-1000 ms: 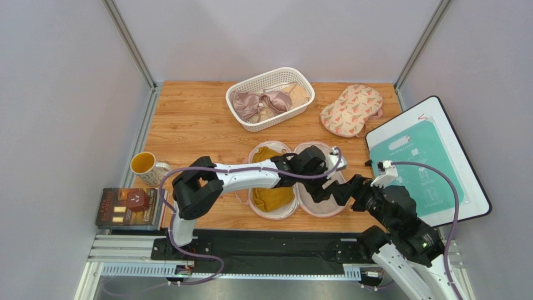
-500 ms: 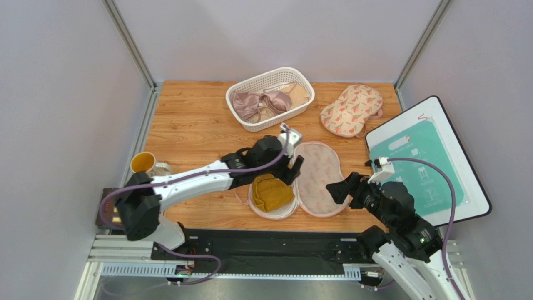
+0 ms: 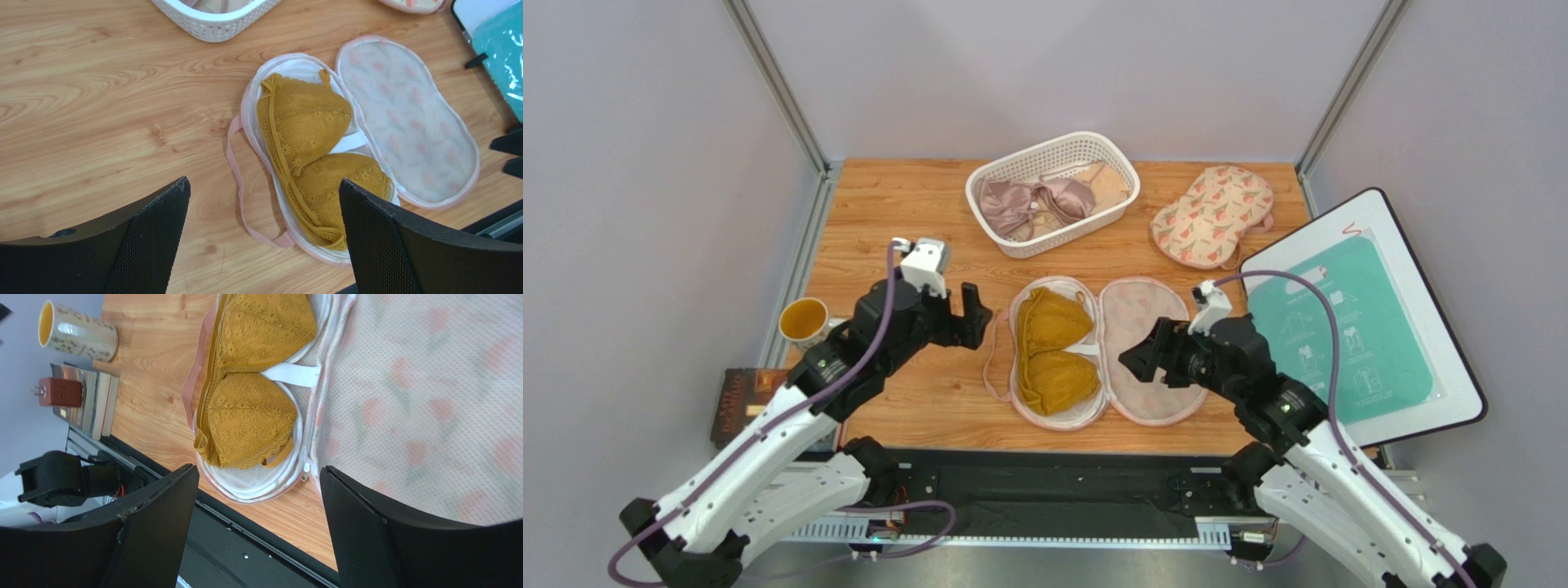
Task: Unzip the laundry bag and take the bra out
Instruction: Pick up the bra from the laundry bag.
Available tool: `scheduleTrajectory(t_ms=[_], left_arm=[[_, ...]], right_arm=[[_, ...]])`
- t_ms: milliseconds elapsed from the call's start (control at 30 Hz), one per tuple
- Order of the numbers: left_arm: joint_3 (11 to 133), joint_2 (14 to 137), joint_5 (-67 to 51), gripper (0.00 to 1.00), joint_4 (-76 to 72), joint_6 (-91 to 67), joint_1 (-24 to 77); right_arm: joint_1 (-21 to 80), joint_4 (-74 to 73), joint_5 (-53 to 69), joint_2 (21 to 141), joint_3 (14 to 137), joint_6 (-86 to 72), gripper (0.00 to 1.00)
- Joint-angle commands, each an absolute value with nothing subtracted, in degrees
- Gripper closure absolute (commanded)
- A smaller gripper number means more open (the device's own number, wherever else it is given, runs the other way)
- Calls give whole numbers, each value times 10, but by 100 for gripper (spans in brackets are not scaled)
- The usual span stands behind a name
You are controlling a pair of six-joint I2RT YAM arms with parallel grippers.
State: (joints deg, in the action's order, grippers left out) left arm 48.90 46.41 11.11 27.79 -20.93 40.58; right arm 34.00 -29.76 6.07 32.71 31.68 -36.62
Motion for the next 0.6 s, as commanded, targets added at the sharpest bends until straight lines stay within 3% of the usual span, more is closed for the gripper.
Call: scheduleTrajectory(t_ms=[0,233,333,567], left_arm=[[483,420,123,4,342,-219,395],[458,446,60,9,289,-216,396],[425,464,20,12,230,-209,430],[413,590,46,12,140,-214,544]], right_arm=[[406,-199,37,394,339,-365,21],[507,-201,-82,520,398,-373,21],[506,-180,-81,522,387,-381,21],[506,-187,-102,504,369,-390,20]])
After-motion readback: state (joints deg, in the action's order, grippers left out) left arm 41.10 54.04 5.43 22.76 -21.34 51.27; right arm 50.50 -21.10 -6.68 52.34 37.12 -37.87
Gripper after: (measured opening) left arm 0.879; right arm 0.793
